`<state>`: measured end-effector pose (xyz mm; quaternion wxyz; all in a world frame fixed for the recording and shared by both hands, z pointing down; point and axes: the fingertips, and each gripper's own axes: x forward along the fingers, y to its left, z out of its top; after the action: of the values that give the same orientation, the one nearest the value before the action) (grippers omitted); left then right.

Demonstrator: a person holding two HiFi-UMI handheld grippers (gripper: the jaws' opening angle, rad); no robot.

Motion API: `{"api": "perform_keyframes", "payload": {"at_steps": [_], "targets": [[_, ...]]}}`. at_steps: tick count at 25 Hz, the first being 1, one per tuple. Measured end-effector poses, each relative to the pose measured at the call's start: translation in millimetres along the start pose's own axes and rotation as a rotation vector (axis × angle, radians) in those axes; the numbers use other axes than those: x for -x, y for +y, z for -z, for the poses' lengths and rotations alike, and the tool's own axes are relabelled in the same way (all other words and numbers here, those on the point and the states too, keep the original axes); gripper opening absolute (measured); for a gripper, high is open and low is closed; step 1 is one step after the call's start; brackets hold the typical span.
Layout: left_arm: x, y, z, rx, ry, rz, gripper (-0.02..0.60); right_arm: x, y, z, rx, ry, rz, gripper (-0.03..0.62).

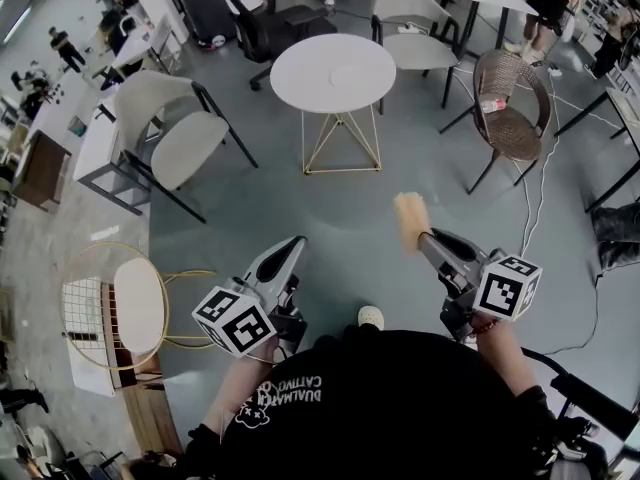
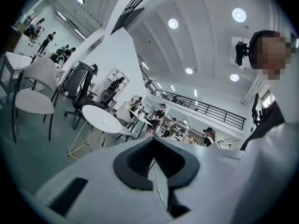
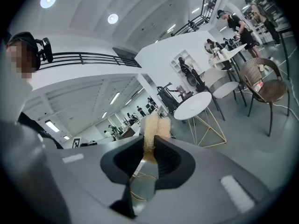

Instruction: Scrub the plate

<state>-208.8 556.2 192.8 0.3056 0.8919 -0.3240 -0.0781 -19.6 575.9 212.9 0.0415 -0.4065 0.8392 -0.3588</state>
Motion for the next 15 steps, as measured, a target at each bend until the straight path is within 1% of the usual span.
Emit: {"api": "perform_keyframes", "payload": {"at_steps": [5,8,12,15], "targets": [[-56.0,0.4,-15.3,-0.017,-0.031,0.011,-0.003,-6.8,-43.1,-33.0,0.017,0.013,-0.015,0.067],[-81.1,-1.3,-14.7,-0.022,-0.033,0.016,-0.003,-8.3,-67.5,-45.0,0.002,0.027,-0.014,0.067],[-101.9,-7.7,-16.7,-0.053,-0.009,0.025,-0.002,-11.1,-81.1,-62.2,-0.003,0.039,-0.023,0.067],[-111.6,-5.2,-21.7,-0.043,-0.01,0.017,-0.003,-16.8,-88.7,-70.1,-0.009,0.044,-0.024,0.067]]}}
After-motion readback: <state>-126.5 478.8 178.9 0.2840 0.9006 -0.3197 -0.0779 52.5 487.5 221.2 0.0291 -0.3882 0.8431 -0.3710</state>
